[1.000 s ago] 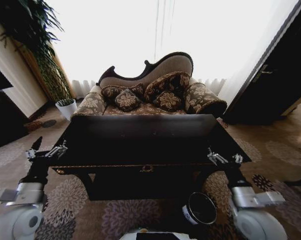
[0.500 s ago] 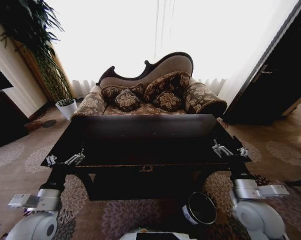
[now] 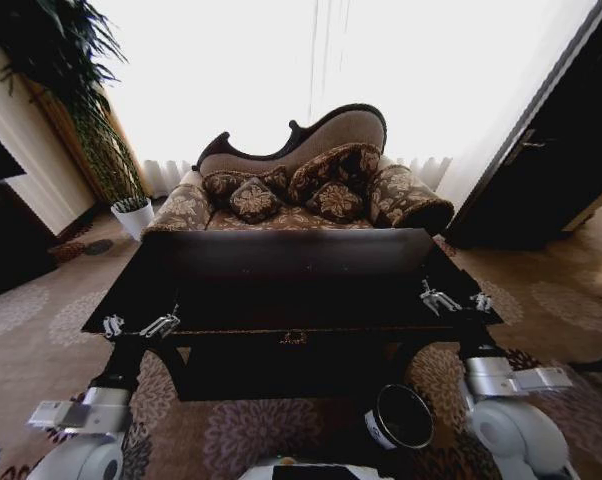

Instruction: Move to the front of the table and place the trash on the table into the trash bin.

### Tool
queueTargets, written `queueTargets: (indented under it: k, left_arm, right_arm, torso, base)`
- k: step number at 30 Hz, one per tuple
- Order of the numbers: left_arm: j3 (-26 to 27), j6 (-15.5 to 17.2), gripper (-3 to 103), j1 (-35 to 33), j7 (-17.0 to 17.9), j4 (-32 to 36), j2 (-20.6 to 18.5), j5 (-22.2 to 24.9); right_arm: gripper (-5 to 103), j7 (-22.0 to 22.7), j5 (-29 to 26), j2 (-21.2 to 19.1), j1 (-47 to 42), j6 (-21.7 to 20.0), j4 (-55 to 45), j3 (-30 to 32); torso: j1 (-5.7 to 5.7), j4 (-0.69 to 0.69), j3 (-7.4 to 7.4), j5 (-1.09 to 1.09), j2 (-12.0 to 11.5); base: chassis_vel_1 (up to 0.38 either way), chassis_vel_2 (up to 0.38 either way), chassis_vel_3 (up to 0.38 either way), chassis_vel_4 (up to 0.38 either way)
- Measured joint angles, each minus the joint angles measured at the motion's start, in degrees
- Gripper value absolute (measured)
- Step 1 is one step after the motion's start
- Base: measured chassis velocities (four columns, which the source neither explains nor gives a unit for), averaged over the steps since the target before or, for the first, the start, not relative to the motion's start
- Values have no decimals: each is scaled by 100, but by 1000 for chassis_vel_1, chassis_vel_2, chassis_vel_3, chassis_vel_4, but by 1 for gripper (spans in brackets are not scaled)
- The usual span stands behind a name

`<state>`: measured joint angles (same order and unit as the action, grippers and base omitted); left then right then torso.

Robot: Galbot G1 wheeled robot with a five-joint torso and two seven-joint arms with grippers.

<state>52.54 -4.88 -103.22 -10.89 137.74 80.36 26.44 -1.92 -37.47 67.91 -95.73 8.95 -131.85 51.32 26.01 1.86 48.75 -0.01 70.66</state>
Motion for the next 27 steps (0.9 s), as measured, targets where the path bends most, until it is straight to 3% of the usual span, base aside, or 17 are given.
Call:
queueTargets:
  k: [10,27]
  left_arm:
    - [-26,-127,100,-96,-18,-111,73,-90]
    - [-238,-459,100,-242,-179,-4,149,-625]
  right_arm:
    - [100,-374,768,213,-159,131,70,-161]
    - [100,-430,780,228,-282,48,1,-171]
  torso:
    - [0,0,0,0,0]
    - [1,0,0,0,0]
  base:
    - [0,0,0,0]
    - [9,-8,-10,10]
